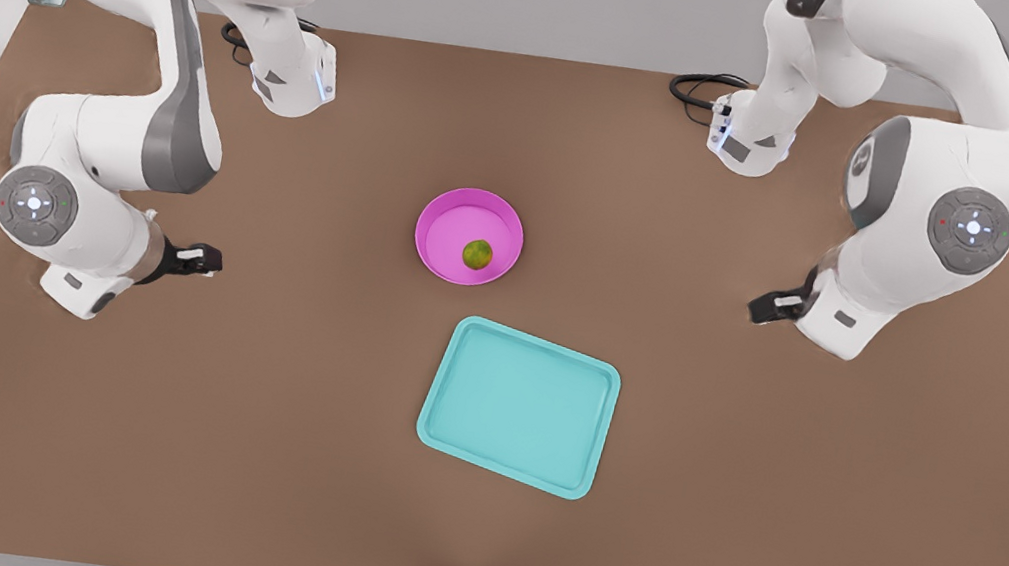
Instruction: Place the orange on the plate with the left arm and the plate on the tray with the right arm
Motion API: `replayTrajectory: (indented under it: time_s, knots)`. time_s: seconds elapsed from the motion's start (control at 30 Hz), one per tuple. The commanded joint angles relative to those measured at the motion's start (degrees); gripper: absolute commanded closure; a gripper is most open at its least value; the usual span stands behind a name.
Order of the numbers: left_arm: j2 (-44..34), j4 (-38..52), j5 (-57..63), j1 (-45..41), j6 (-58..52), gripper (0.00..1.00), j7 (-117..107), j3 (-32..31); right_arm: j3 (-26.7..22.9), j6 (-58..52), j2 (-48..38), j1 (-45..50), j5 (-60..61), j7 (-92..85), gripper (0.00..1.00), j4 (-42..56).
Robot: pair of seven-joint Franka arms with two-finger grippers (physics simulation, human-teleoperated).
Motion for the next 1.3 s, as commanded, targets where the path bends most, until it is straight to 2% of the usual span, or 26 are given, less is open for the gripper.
replayTrajectory:
  time_s: [0.0,0.03,0.07,0.1,0.13,0.23,0.33,0.43,0.53,0.67,0.87,1.27]
  knots:
    - [-2.7,3.2,5.9,22.8,-7.5,0.00,8.3,-24.7,0.2,13.8,0.6,4.6,5.7,19.9,0.00,-6.6]
    - [-5.0,2.4,17.3,32.1,-4.7,0.00,8.6,-40.5,0.2,18.5,1.5,6.7,9.7,25.7,0.00,-10.0]
    - [-12.9,-8.8,16.7,39.4,3.7,0.00,8.6,-46.2,0.2,23.0,1.4,7.9,12.9,31.1,0.00,-15.1]
    - [-13.5,-11.3,15.8,40.2,6.2,0.00,8.7,-46.1,0.2,25.8,1.2,8.3,17.7,32.1,0.00,-18.3]
    - [-12.4,-9.8,15.5,40.3,1.3,0.00,8.9,-45.7,0.3,26.5,0.7,9.2,18.6,35.0,0.00,-20.8]
    - [-12.6,-9.3,16.2,40.3,0.5,0.00,8.3,-45.7,0.6,28.5,-2.5,12.1,22.9,36.2,0.00,-26.7]
    - [-11.8,-7.7,15.3,40.4,-0.3,0.00,9.0,-45.7,1.9,41.9,-6.9,12.2,27.8,33.4,0.00,-39.8]
    - [-11.1,-7.2,15.2,40.3,0.0,0.00,8.4,-45.8,4.8,48.0,-6.7,13.2,31.7,33.2,0.00,-45.4]
    - [-11.7,-7.1,15.7,40.3,-2.3,0.00,8.0,-45.7,4.8,56.0,-0.6,18.4,34.3,33.2,0.00,-45.5]
    - [-11.4,-7.1,16.2,40.3,-1.5,0.00,8.1,-45.7,5.0,58.7,1.5,19.1,35.7,32.2,0.00,-45.3]
    - [-10.7,-5.2,15.4,40.6,-4.7,0.00,8.2,-44.4,5.3,60.8,1.8,20.0,36.2,30.8,0.00,-46.5]
    - [-11.0,-5.3,16.1,40.7,-3.4,0.00,9.0,-44.3,5.5,63.4,4.4,22.5,36.5,29.8,0.00,-47.5]
